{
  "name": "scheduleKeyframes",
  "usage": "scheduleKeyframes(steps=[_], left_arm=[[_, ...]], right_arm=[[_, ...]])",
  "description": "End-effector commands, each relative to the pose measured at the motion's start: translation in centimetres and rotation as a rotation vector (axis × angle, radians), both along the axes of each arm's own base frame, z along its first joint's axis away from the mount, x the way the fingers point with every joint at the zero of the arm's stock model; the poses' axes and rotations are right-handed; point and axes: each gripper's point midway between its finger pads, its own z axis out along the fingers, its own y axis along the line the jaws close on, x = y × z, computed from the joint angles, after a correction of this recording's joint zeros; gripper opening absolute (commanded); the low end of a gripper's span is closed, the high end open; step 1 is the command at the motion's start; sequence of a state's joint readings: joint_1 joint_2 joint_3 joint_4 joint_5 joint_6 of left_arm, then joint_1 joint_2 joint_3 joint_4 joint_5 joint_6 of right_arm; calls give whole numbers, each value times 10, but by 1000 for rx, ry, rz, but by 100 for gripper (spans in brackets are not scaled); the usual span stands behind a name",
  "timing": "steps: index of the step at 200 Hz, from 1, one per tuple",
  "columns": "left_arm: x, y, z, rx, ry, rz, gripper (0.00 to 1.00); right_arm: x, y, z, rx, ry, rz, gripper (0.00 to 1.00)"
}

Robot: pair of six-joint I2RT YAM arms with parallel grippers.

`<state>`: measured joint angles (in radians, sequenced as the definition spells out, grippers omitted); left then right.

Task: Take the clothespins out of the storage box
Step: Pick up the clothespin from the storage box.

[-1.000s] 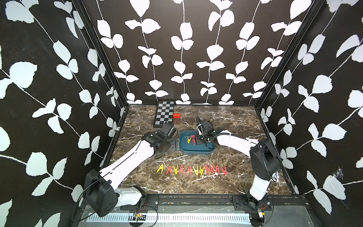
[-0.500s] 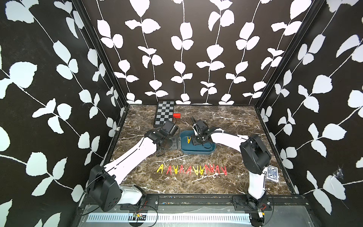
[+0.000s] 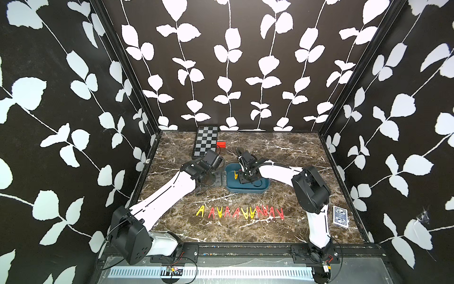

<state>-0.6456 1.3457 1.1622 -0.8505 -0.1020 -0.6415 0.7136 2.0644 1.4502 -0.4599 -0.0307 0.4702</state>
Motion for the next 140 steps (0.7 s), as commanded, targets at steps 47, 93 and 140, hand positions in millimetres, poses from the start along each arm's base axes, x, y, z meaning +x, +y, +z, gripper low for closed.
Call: scheduleKeyframes(steps=[47, 93, 140], left_arm=[[0, 2, 8, -11, -18, -6, 99], [2, -3, 7, -32, -25, -18, 99], [9, -24, 9, -99, -27, -74, 99]], right_arm=[[-1, -1, 5, -31, 3, -6, 6], [-5, 1, 40, 1, -46, -4, 2], [-16, -11, 76, 38, -96, -35, 0]])
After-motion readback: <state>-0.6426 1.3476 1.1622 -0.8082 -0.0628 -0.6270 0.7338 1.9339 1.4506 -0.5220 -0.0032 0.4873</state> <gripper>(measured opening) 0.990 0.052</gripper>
